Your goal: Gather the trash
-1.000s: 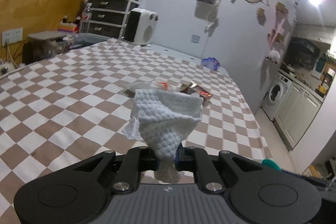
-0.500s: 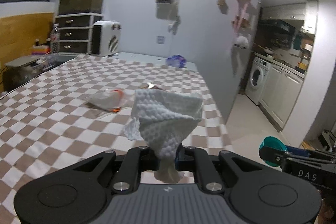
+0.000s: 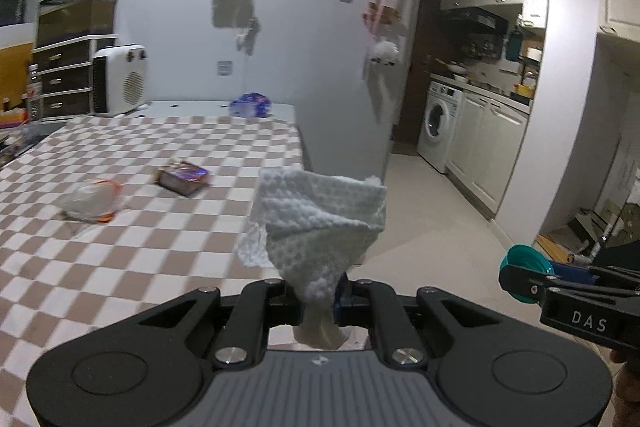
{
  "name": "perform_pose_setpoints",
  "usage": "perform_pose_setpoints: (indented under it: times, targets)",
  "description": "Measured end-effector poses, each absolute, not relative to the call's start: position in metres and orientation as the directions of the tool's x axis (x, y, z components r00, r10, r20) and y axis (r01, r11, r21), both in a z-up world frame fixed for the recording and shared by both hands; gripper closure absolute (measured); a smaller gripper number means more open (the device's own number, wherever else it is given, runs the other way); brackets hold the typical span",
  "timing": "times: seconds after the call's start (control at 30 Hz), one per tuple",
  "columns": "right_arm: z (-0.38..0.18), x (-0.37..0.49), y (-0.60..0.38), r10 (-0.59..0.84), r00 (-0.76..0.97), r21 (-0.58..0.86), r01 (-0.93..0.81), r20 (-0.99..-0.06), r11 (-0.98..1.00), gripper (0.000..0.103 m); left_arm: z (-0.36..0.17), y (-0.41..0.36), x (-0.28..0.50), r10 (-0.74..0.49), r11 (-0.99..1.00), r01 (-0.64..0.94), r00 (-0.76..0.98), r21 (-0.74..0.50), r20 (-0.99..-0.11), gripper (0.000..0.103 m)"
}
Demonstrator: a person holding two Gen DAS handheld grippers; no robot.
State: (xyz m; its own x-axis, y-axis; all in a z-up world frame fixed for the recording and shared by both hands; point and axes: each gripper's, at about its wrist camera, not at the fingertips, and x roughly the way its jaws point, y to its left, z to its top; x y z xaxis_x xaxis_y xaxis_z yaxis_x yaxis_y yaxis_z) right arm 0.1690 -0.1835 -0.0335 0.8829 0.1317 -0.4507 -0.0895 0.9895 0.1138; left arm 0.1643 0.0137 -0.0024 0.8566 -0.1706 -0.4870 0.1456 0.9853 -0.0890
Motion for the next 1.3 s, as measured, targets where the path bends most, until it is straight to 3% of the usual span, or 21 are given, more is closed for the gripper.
perform_pose_setpoints:
  times: [0.63, 1.3]
  targets:
    - [-0.053, 0.175, -0.301, -0.073, 0.859, 0.06, 0.12, -0.507, 0.991, 0.054, -0.031, -0.109, 0.219, -0.312, 0.942, 0.326, 0.771, -0.077, -0.555, 0.09]
    - [-0.115, 0.236, -0.345, -0.122, 0.76, 0.033, 0.184, -0.638, 0.982, 0.054, -0.108, -0.168, 0.31, -0.341, 0.909, 0.407, 0.606, -0.088, -0.719, 0.09]
